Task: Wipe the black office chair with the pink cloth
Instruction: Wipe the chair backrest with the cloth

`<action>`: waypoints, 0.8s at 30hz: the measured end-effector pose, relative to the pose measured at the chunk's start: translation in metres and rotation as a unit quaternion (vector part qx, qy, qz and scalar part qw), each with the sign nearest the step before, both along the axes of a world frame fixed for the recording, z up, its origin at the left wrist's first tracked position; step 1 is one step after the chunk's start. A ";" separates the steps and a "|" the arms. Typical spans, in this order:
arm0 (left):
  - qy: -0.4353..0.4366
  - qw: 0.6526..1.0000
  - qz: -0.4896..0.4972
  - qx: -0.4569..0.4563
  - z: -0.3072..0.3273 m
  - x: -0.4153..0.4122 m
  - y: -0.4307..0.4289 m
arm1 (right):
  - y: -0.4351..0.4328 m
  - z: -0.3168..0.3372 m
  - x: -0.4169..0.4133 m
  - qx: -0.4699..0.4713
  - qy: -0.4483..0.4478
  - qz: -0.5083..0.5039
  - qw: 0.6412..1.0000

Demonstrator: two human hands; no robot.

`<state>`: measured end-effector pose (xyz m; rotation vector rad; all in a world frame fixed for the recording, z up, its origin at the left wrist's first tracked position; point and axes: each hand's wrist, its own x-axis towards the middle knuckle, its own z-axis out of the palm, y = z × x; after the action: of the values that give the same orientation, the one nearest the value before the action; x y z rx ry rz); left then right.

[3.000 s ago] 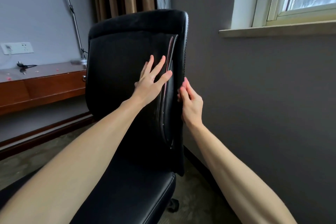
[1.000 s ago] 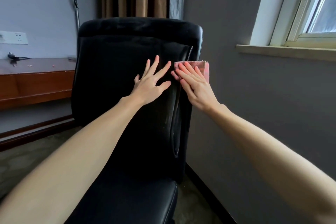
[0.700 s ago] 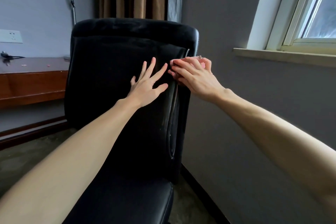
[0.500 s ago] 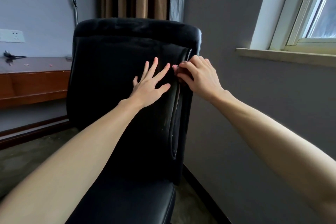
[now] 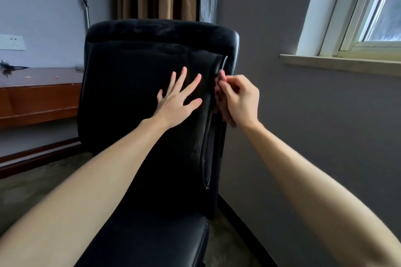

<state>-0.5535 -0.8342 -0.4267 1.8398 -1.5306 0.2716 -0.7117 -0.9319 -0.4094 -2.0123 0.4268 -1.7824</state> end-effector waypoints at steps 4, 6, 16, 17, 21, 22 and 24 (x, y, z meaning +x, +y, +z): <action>0.008 1.000 -0.004 -0.003 0.000 0.000 0.001 | -0.002 0.030 0.012 -0.069 0.049 -0.084 0.993; 0.011 1.000 -0.003 -0.003 0.000 -0.001 0.001 | -0.001 0.018 0.011 -0.103 0.081 -0.105 0.986; 0.019 1.000 -0.012 -0.006 0.000 0.000 -0.001 | 0.010 -0.037 -0.003 -0.089 0.084 -0.037 0.992; 0.022 1.000 -0.016 -0.005 0.001 0.001 0.000 | 0.009 -0.027 0.000 -0.086 0.072 -0.046 0.993; -0.005 1.000 -0.022 -0.002 -0.004 0.009 0.008 | 0.004 -0.012 0.009 -0.084 0.057 -0.070 0.992; -0.019 1.000 -0.023 -0.001 -0.007 0.011 0.009 | 0.006 -0.019 0.008 -0.088 0.058 -0.068 0.992; -0.046 0.999 -0.025 0.004 -0.016 0.014 0.011 | 0.009 -0.045 0.002 -0.102 0.073 -0.051 0.991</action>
<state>-0.5396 -0.8233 -0.4423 1.8148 -1.6385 0.3312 -0.7100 -0.9229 -0.4548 -2.3119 0.4114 -1.8083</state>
